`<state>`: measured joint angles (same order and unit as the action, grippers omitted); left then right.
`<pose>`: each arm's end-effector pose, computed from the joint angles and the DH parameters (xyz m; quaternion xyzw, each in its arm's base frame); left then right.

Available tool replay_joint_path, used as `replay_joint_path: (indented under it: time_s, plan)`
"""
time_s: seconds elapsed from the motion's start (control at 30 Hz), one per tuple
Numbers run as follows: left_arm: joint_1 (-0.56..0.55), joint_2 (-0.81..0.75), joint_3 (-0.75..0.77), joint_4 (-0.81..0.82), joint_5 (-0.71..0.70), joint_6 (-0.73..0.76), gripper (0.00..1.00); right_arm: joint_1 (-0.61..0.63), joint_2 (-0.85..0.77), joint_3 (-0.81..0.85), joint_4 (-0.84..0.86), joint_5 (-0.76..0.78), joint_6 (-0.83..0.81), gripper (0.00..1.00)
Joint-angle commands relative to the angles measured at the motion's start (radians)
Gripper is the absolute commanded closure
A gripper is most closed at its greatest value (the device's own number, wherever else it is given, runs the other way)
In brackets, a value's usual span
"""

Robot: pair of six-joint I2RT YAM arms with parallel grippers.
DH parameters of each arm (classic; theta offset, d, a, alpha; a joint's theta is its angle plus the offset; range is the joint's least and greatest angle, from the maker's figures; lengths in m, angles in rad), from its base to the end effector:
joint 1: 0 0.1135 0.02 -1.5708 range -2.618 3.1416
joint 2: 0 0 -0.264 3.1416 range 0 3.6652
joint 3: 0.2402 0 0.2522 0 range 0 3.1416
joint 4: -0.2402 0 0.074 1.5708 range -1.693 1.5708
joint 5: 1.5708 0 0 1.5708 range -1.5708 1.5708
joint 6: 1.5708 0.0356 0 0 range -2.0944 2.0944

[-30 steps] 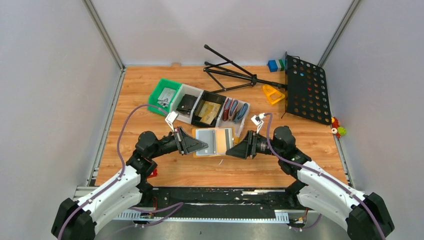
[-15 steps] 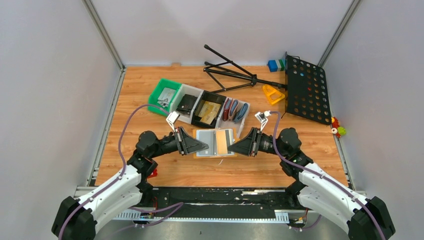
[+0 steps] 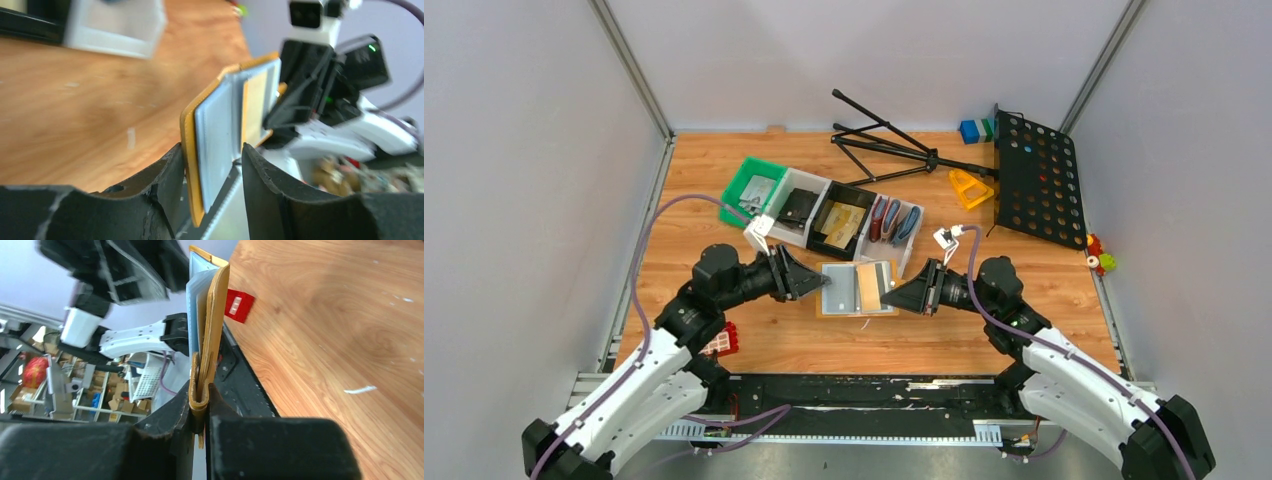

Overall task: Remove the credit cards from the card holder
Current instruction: Remove the credit card from the card holder.

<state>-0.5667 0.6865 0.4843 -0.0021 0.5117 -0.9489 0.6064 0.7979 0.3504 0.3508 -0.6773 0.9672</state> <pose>0.1346 -0.1063 0.2691 0.0144 0.7670 -0.5623 0.3087 0.1383 0.1230 0.2408 -0.0943 0.7271 0.6226 0.2734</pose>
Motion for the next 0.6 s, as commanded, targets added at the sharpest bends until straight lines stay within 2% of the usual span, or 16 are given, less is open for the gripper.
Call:
replay_joint_path:
  time_s: [0.0,0.07,0.17,0.23,0.37,0.57]
  plan:
    - [0.005,-0.045,0.155,-0.491,-0.348,0.292,0.49,0.003,-0.039,0.058,-0.208,0.109,-0.135,1.0]
    - [0.005,-0.047,0.142,-0.448,-0.291,0.293,0.56,0.003,-0.047,0.076,-0.266,0.143,-0.177,1.0]
    - [-0.003,-0.035,0.056,-0.194,-0.077,0.177,0.69,0.003,-0.044,0.07,-0.24,0.135,-0.171,1.0]
    - [-0.054,-0.013,0.017,-0.036,-0.026,0.113,0.75,0.003,-0.033,0.058,-0.186,0.106,-0.146,1.0]
    - [-0.208,0.077,0.02,0.112,-0.051,0.097,0.76,0.004,-0.009,0.022,-0.037,0.037,-0.086,1.0]
    - [-0.222,0.165,-0.027,0.358,0.021,-0.01,0.72,0.004,0.042,0.004,0.133,-0.055,0.007,1.0]
